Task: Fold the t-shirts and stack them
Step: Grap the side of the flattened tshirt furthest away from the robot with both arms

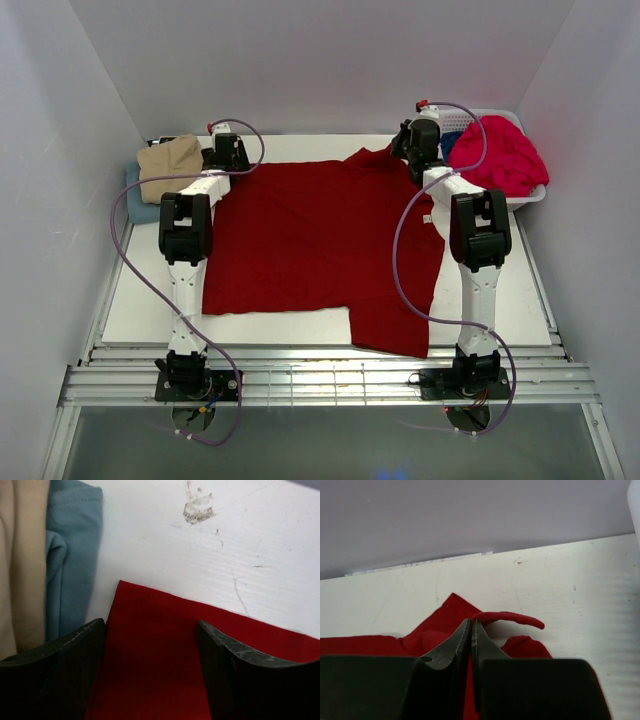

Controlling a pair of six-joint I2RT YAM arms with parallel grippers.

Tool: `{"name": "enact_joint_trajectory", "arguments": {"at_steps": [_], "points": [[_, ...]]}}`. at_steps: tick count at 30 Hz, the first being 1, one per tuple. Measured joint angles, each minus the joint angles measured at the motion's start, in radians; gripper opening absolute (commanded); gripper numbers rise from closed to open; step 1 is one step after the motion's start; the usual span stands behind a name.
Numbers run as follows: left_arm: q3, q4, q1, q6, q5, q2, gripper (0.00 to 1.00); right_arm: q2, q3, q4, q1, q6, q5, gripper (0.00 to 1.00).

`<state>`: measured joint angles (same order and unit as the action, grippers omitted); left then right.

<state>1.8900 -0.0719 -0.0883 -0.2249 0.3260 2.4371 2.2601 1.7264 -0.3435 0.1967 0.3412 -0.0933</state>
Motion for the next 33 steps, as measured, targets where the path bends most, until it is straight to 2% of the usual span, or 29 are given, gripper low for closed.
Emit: {"name": "enact_joint_trajectory", "arguments": {"at_steps": [7, 10, 11, 12, 15, 19, 22, 28, 33], "points": [[0.05, 0.017, 0.0, 0.018, 0.006, 0.056, 0.82, 0.0, -0.021, 0.003, 0.0, -0.015, 0.009, 0.08], [0.09, 0.027, 0.0, 0.024, 0.007, 0.085, 0.77, 0.0, -0.023, 0.003, 0.0, -0.024, 0.012, 0.08], [0.102, 0.032, 0.0, 0.026, 0.007, 0.094, 0.72, 0.0, -0.024, 0.003, 0.0, -0.027, 0.012, 0.08], [0.111, 0.037, 0.0, 0.026, 0.008, 0.102, 0.62, 0.0, -0.026, 0.002, 0.0, -0.031, 0.012, 0.08], [0.118, 0.05, 0.0, 0.027, 0.014, 0.11, 0.49, -0.002, -0.041, 0.001, 0.0, -0.037, 0.012, 0.08], [0.117, 0.051, -0.001, 0.03, 0.027, 0.11, 0.4, -0.003, -0.057, 0.002, 0.0, -0.04, 0.013, 0.08], [0.115, 0.056, -0.001, 0.028, 0.037, 0.11, 0.25, -0.008, -0.077, 0.0, 0.0, -0.044, 0.016, 0.08], [0.055, 0.131, -0.003, 0.025, 0.051, 0.095, 0.23, -0.084, -0.182, -0.008, 0.0, -0.063, 0.025, 0.08], [-0.123, 0.237, -0.005, 0.021, 0.079, 0.009, 0.24, -0.208, -0.282, -0.019, 0.0, -0.076, 0.032, 0.08]]}}
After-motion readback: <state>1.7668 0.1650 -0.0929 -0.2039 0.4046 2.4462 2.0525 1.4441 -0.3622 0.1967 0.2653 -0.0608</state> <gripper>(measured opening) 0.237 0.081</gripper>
